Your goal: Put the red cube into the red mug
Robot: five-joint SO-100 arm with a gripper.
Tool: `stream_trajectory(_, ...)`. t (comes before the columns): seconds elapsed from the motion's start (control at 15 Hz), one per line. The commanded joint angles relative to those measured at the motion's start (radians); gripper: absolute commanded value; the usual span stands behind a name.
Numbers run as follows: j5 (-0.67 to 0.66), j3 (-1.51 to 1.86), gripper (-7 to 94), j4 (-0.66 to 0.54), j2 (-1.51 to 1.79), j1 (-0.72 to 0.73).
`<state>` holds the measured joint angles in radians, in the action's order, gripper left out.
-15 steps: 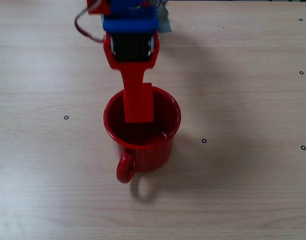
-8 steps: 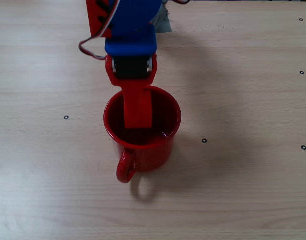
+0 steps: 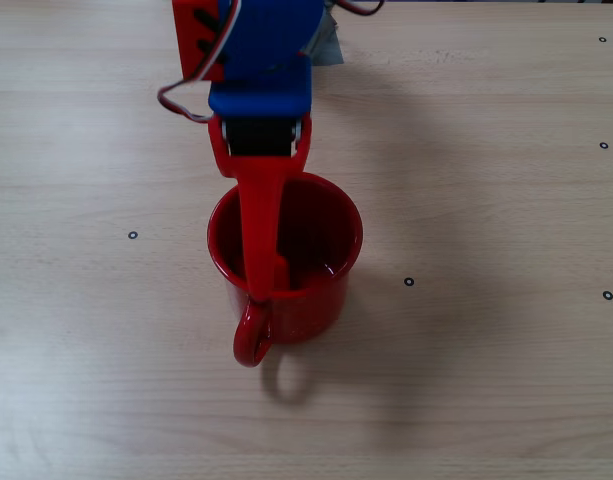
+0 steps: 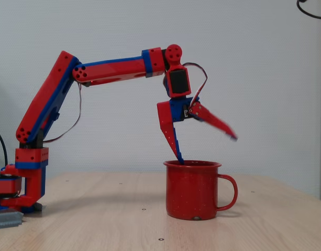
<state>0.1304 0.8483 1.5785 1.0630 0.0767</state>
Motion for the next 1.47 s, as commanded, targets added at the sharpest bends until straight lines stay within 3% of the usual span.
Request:
stream_trajectory(0.0,-0.009,-0.035,58,0.009,0.114,0.0)
stream_trajectory(0.6,-0.043,-0.064,58,0.041,0.193,-0.005)
stream_trajectory(0.67,-0.078,-0.064,46,0.051,0.235,-0.008)
stream_trajectory(0.73,-0.146,-0.064,13,0.058,0.278,-0.008)
stream_trajectory(0.8,-0.135,-0.064,0,0.08,0.316,-0.012)
stream_trajectory(1.07,-0.129,-0.014,0,0.126,0.523,-0.046)
stream_trajectory(1.4,-0.143,0.397,0,0.018,1.058,-0.08)
